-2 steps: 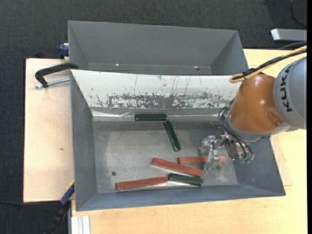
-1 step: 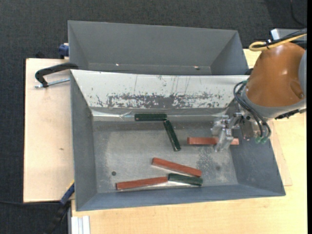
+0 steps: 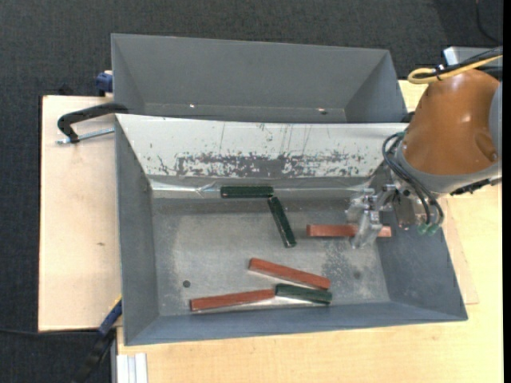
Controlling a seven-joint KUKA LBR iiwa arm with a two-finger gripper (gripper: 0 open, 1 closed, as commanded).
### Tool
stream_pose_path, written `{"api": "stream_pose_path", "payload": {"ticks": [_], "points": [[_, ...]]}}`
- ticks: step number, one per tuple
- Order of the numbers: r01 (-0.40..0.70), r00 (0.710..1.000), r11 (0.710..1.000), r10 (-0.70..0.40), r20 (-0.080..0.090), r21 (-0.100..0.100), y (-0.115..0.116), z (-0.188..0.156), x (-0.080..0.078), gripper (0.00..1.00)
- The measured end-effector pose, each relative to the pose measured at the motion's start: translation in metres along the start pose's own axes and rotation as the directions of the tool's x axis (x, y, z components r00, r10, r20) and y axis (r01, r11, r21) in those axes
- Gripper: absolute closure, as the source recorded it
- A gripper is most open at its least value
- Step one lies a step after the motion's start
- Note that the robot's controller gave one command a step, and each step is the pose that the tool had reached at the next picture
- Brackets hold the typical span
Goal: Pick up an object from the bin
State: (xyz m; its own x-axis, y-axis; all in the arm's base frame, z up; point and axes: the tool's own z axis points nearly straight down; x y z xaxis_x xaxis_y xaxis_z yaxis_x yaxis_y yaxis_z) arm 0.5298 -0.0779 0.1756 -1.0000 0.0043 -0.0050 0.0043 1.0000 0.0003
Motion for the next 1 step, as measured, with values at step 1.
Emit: {"api": "stream_pose_path", "payload": {"ticks": [1], "points": [[-0.001,1.000,1.000,0.001,0.001,0.000,-0.0029,-0.0582,-0.0269,1.00]]}}
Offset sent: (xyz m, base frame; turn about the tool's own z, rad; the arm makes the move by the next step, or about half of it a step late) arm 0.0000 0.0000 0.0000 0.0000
